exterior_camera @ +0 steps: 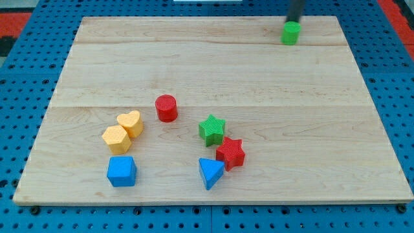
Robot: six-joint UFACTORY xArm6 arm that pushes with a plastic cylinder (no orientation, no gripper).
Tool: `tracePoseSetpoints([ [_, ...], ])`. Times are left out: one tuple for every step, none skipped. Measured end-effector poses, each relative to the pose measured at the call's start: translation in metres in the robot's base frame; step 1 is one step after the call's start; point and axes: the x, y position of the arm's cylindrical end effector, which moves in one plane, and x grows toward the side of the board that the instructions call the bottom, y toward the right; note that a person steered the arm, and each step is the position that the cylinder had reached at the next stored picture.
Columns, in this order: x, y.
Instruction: Slide the green circle towards the green star
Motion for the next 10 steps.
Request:
tracePoseSetpoints([
  [0.049,-0.045],
  [-0.013,-0.025],
  [-0.011,0.071],
  [0.031,-0.011],
  [0.057,-0.114],
  [0.078,-0.11],
  [0.041,-0.104],
  [0.048,-0.04],
  [0.101,-0.076],
  [0.134,-0.13],
])
